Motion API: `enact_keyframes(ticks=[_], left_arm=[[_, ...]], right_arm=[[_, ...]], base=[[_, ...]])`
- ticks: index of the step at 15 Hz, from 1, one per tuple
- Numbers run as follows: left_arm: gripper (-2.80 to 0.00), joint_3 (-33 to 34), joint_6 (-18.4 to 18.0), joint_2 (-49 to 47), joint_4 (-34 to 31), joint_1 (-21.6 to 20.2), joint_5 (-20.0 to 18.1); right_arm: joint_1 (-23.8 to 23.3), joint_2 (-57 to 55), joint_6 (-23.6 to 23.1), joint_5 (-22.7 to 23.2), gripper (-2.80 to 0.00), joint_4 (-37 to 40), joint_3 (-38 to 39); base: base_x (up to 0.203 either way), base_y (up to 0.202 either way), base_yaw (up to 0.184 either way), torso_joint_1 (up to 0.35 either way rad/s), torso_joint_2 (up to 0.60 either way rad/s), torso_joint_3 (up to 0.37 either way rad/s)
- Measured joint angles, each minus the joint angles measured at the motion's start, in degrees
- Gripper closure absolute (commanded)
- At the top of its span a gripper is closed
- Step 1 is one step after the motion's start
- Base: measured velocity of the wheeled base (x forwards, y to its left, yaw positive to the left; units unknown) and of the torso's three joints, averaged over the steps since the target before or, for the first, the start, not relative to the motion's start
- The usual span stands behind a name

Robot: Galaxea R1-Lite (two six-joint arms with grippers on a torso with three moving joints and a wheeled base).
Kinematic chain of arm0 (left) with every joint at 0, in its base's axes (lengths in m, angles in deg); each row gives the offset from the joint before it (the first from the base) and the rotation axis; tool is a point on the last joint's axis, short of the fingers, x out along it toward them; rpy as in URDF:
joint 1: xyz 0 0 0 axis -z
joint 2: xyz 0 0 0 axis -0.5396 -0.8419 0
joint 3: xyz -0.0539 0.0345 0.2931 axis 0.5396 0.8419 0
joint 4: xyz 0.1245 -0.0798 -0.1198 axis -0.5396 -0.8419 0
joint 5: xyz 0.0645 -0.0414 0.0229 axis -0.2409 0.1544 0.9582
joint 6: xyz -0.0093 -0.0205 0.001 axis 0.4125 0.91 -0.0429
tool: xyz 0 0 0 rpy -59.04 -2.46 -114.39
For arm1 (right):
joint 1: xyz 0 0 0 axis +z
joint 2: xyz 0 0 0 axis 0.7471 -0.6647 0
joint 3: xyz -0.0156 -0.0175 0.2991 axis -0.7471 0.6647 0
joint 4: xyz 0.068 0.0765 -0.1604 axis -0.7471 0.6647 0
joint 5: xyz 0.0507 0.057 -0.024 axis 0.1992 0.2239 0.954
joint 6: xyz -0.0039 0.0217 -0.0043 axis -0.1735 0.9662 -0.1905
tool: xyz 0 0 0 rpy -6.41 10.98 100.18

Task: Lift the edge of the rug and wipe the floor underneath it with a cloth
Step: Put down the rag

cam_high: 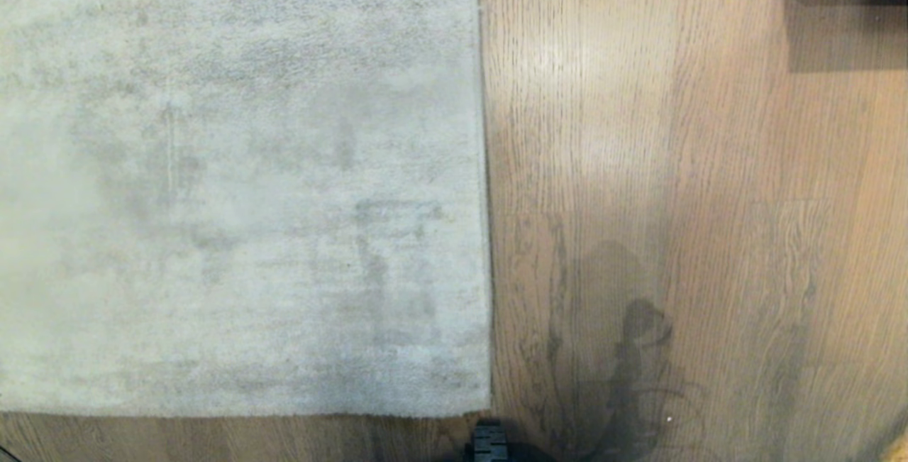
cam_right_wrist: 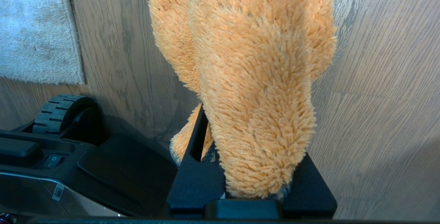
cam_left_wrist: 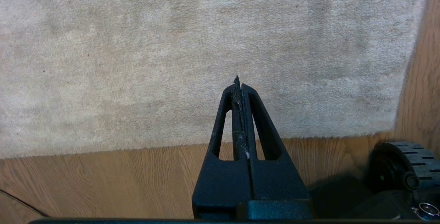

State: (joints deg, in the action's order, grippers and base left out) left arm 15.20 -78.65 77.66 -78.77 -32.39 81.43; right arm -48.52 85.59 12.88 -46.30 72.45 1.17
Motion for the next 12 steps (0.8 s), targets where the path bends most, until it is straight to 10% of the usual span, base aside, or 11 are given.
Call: enact_keyframes(ticks=[12], left_arm=[[0.00, 0.0, 0.0, 0.0, 0.0, 0.0, 0.0]], right_arm=[[0.0, 0.0, 0.0, 0.0, 0.00, 0.0, 0.0]], base=[[0.000, 0.000, 0.000, 0.000, 0.00, 0.057]])
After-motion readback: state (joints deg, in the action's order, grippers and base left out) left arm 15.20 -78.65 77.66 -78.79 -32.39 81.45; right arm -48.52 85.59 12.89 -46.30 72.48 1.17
